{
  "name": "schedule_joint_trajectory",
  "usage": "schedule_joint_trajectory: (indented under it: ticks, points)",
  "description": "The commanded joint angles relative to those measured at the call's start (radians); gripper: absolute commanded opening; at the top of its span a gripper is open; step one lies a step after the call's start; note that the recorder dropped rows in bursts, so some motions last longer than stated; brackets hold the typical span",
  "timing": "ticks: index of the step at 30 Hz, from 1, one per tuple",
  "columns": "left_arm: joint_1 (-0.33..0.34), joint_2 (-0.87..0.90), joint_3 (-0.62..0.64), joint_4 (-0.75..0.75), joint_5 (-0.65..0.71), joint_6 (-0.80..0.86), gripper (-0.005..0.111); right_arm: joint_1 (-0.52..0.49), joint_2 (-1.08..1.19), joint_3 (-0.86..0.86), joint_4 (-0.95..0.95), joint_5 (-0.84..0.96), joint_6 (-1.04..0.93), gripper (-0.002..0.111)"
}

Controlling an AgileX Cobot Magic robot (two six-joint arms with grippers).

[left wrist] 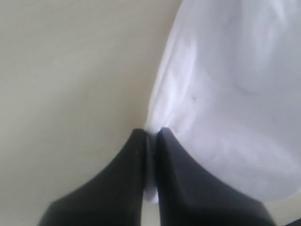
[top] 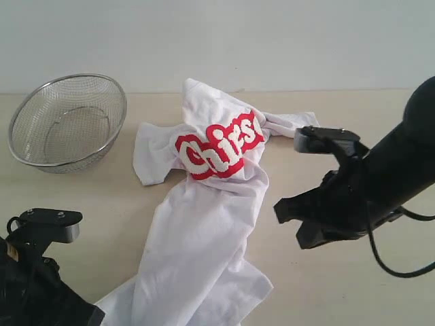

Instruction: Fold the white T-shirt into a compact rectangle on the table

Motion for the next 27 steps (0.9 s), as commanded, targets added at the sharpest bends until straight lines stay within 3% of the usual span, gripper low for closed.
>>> schedule_joint_trajectory:
  ticks: [1, 5, 11, 16, 22, 27]
  points:
    - [-0.004, -0.007, 0.004, 0.005, 0.006, -0.009, 0.004, -0.09, -0.055, 0.008, -0.001, 0.061, -0.055, 0.0]
    - [-0.004, -0.015, 0.004, 0.002, 0.035, -0.009, 0.004, -0.09, -0.055, 0.008, 0.007, 0.053, -0.064, 0.0]
    - [-0.004, -0.119, -0.055, -0.147, 0.06, 0.094, 0.004, -0.09, -0.055, 0.008, -0.005, 0.03, -0.052, 0.0]
    - [-0.004, -0.184, -0.118, -0.077, 0.093, -0.001, 0.004, -0.088, -0.055, 0.008, 0.037, 0.041, -0.091, 0.0]
    - [-0.004, -0.305, -0.109, 0.076, 0.183, -0.165, 0.004, -0.088, -0.055, 0.008, 0.238, 0.109, -0.277, 0.0]
    - [-0.004, -0.452, -0.129, 0.057, 0.208, -0.188, 0.004, -0.088, -0.04, 0.008, 0.249, 0.172, -0.303, 0.0]
